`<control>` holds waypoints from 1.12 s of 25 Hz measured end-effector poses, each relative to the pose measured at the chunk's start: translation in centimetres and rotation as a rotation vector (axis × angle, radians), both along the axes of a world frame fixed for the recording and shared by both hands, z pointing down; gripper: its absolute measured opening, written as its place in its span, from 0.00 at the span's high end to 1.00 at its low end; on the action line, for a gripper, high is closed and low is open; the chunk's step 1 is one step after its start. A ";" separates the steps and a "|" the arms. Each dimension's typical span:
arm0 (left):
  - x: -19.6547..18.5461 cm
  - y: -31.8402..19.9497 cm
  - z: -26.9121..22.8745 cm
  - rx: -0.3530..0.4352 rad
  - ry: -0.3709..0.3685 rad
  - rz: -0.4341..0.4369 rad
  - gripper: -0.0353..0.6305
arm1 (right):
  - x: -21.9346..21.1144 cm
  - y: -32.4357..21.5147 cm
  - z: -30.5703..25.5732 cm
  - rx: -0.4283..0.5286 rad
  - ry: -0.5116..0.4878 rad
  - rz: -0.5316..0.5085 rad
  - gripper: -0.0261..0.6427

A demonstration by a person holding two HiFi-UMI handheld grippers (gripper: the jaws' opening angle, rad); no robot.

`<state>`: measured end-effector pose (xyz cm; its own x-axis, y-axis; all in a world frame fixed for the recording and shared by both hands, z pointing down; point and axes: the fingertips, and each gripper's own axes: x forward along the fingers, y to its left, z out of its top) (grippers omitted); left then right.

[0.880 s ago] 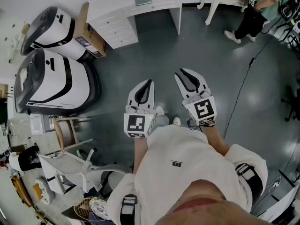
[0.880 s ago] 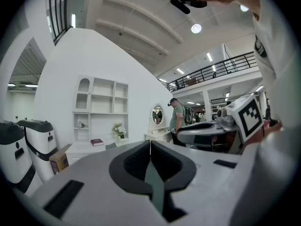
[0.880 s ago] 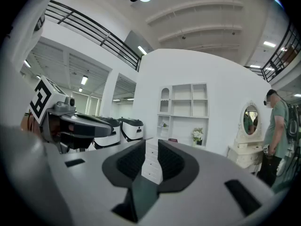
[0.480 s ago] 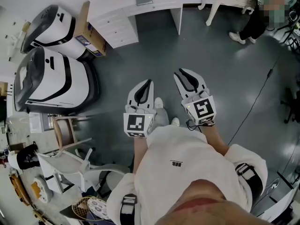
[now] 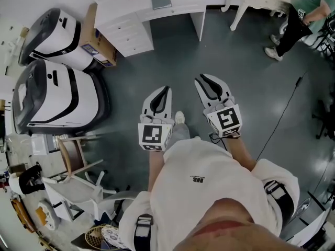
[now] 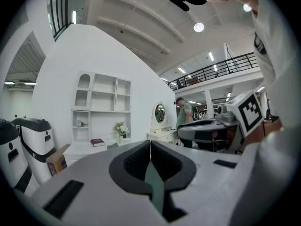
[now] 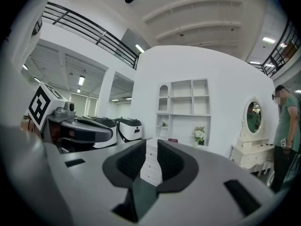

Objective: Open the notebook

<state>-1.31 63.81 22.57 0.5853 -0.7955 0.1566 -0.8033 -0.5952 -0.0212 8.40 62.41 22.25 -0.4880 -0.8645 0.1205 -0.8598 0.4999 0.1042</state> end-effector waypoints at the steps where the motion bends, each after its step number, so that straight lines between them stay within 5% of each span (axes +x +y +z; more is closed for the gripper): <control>1: -0.3 -0.9 0.0 -0.003 -0.001 0.000 0.95 | -0.3 -0.9 -0.1 -0.001 0.000 -0.001 0.87; 15: -4.8 -13.5 0.1 -0.017 0.008 0.013 0.95 | -4.3 -12.9 0.5 -0.025 0.019 0.034 0.88; 28: -6.9 -18.7 0.0 -0.003 0.020 0.049 0.95 | -6.1 -17.6 0.8 -0.027 0.025 0.081 0.89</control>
<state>-8.18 45.14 22.61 0.6264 -0.7656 0.1465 -0.7736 -0.6336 -0.0035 2.32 44.78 23.02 -0.4134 -0.8972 0.1554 -0.8947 0.4320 0.1139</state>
